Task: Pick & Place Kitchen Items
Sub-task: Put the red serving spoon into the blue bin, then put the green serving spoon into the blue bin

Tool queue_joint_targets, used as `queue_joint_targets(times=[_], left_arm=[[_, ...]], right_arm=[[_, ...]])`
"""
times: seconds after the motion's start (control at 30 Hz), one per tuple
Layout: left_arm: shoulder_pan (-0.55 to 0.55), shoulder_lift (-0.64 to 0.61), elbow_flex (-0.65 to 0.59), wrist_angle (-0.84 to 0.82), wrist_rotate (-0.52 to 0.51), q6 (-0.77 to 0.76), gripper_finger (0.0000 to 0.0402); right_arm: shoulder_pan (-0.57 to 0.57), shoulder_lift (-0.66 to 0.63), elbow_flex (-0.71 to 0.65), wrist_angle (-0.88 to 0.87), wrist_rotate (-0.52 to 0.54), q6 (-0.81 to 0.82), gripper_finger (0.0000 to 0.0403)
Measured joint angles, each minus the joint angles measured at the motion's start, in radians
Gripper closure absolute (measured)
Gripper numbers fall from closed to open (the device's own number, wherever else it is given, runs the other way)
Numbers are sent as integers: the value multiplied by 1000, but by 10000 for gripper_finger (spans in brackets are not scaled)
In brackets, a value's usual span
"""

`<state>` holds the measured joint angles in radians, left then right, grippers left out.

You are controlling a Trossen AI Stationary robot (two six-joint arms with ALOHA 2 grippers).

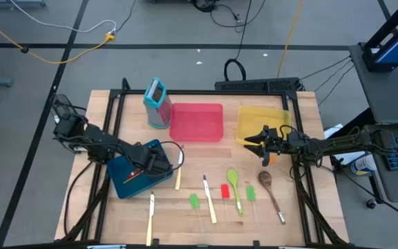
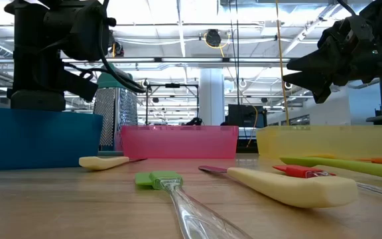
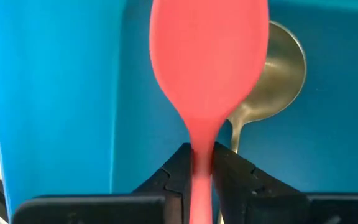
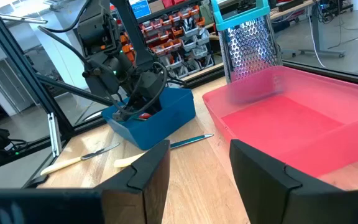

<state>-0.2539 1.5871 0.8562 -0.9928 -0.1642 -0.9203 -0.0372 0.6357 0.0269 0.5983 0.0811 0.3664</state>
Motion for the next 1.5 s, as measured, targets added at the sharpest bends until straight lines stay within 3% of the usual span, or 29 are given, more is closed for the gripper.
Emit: queue_joint_targets(times=[0.47,0.83,1.0,1.23,1.5], left_arm=[[0,0,0,1,-9,2,260],[1,0,0,-11,50,42,249],[3,-30,12,-80,56,-12,249],[1,-176,68,-117,-145,-87,249],[1,-297,90,54,-385,-53,250]], right_arm=[[0,0,0,0,0,0,243],[0,0,0,110,-70,-27,243],[26,3,6,122,-82,-28,243],[127,61,74,61,-23,-70,243],[289,224,154,41,157,-65,243]])
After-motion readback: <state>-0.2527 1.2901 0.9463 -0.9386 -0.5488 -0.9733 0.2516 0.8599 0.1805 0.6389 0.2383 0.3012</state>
